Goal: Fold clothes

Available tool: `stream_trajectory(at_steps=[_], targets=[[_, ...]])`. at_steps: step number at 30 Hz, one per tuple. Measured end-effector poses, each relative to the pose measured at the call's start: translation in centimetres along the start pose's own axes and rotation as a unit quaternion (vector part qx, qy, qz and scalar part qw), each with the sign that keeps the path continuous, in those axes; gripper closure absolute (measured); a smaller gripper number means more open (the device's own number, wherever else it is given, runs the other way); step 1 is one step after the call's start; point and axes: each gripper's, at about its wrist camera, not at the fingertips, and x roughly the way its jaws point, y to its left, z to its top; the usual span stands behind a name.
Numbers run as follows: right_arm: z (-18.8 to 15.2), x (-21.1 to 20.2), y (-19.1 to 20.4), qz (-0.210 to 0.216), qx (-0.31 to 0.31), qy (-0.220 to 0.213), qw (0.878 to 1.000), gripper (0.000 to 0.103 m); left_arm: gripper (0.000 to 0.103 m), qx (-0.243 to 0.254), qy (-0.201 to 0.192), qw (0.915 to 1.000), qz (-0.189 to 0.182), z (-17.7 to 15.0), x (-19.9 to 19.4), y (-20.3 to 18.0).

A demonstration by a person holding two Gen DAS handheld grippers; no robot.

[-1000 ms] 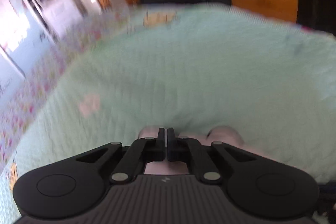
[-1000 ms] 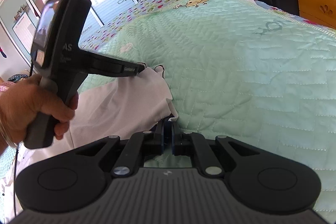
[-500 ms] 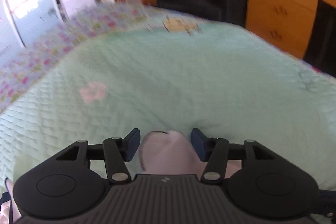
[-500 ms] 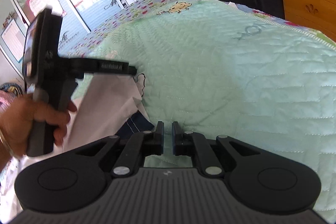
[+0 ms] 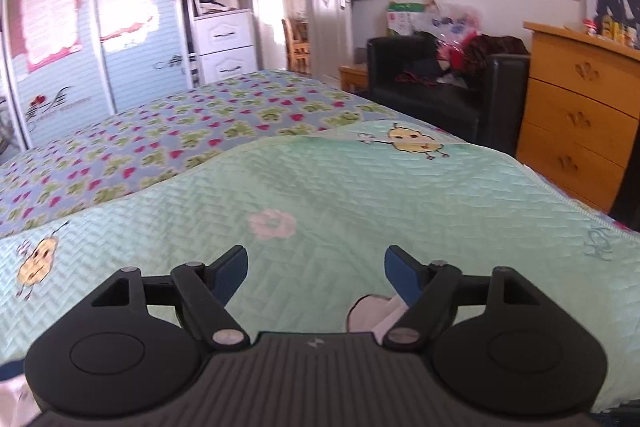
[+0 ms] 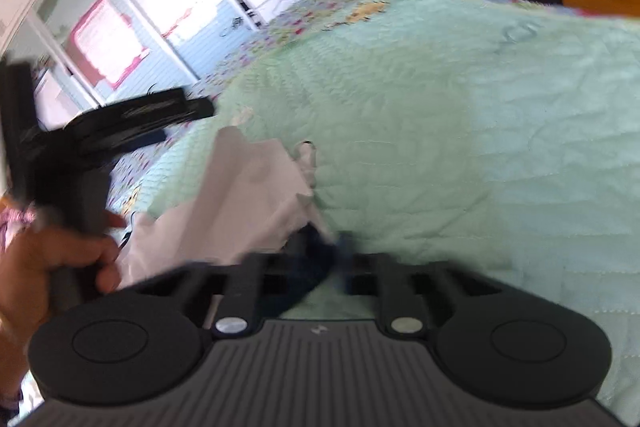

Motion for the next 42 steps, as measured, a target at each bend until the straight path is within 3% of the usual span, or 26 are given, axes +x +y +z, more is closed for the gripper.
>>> stream_trajectory(at_steps=[3, 7, 10, 12, 15, 16, 19, 20, 23, 25, 27, 30, 31, 33, 34, 35, 39, 40, 42], targets=[[0.5, -1.3, 0.3, -0.002, 0.000, -0.020, 1.000, 0.100, 0.024, -0.019, 0.007, 0.9998, 0.004, -0.7, -0.5, 0.8], [1.7, -5.4, 1.6, -0.004, -0.053, -0.040, 0.998, 0.101, 0.024, -0.023, 0.028, 0.9993, 0.003, -1.4, -0.7, 1.5], [1.3, -4.1, 1.6, -0.077, -0.102, 0.008, 0.992, 0.100, 0.024, -0.001, 0.038, 0.9992, 0.014, -2.1, -0.5, 1.2], [0.6, -2.8, 2.0, -0.116, -0.146, 0.043, 0.982, 0.100, 0.024, 0.014, 0.046, 0.9984, 0.029, -2.5, -0.3, 0.8], [0.5, -3.8, 3.2, -0.132, -0.166, 0.046, 0.976, 0.098, 0.024, 0.041, 0.057, 0.9973, 0.021, -3.1, 0.1, -0.1], [0.9, -4.6, 3.0, -0.125, -0.153, 0.033, 0.980, 0.096, 0.024, 0.052, 0.062, 0.9965, 0.019, -3.3, 0.3, -0.4], [2.2, -6.8, 0.9, -0.095, -0.066, -0.030, 0.993, 0.063, 0.024, 0.073, 0.070, 0.9948, 0.017, -3.8, 0.8, -1.3], [2.5, -7.2, -0.2, -0.077, -0.029, -0.050, 0.995, 0.057, 0.024, 0.075, 0.072, 0.9944, 0.020, -4.1, 1.0, -1.4], [2.8, -6.0, -3.6, -0.017, 0.070, -0.065, 0.995, 0.057, 0.015, 0.074, 0.089, 0.9925, 0.039, -5.0, 1.8, -1.4], [2.3, -4.0, -4.1, -0.012, 0.079, -0.058, 0.995, 0.056, 0.007, 0.062, 0.079, 0.9940, 0.045, -5.5, 1.6, -0.9], [1.8, -2.3, -3.3, -0.023, 0.050, -0.059, 0.997, 0.056, 0.000, 0.057, 0.081, 0.9938, 0.051, -5.7, 1.8, -0.7], [1.1, -1.0, -0.9, -0.038, -0.019, -0.056, 0.998, 0.054, 0.000, 0.048, 0.084, 0.9938, 0.055, -5.9, 1.9, -0.5], [0.9, -0.6, -0.3, -0.040, -0.034, -0.052, 0.997, 0.055, 0.000, 0.048, 0.084, 0.9938, 0.055, -5.9, 1.9, -0.4], [0.6, -0.4, 0.4, -0.054, -0.048, -0.050, 0.996, 0.070, 0.000, 0.045, 0.083, 0.9941, 0.053, -5.9, 1.9, -0.3], [0.6, -0.5, 0.5, -0.060, -0.047, -0.050, 0.996, 0.095, 0.000, 0.042, 0.083, 0.9943, 0.051, -5.9, 2.0, -0.2], [0.7, -0.6, 0.1, -0.049, -0.034, -0.046, 0.997, 0.101, 0.000, 0.039, 0.083, 0.9946, 0.050, -6.0, 2.0, -0.2], [1.9, -4.0, 0.9, -0.053, -0.070, -0.066, 0.994, 0.102, 0.000, 0.028, 0.082, 0.9953, 0.043, -6.1, 2.2, 0.1], [2.3, -5.1, 1.3, -0.065, -0.080, -0.074, 0.992, 0.103, 0.000, 0.025, 0.081, 0.9955, 0.042, -6.1, 2.3, 0.2], [2.4, -6.1, 1.2, -0.129, -0.098, -0.075, 0.984, 0.103, 0.000, 0.022, 0.081, 0.9957, 0.040, -6.1, 2.3, 0.3]])
